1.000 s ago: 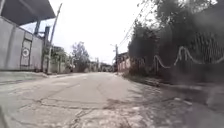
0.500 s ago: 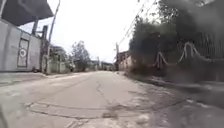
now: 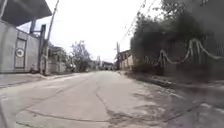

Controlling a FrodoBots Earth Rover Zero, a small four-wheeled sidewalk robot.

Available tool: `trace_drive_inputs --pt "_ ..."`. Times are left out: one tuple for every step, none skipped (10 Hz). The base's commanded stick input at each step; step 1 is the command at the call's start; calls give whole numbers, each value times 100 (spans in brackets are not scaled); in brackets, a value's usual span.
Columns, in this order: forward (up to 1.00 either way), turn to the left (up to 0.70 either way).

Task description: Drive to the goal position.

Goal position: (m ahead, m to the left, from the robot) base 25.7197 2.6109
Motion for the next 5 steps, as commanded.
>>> trace_drive_inputs --pt "70 0" --pt "70 0" --pt "70 0" --pt "70 0" --pt "70 0"
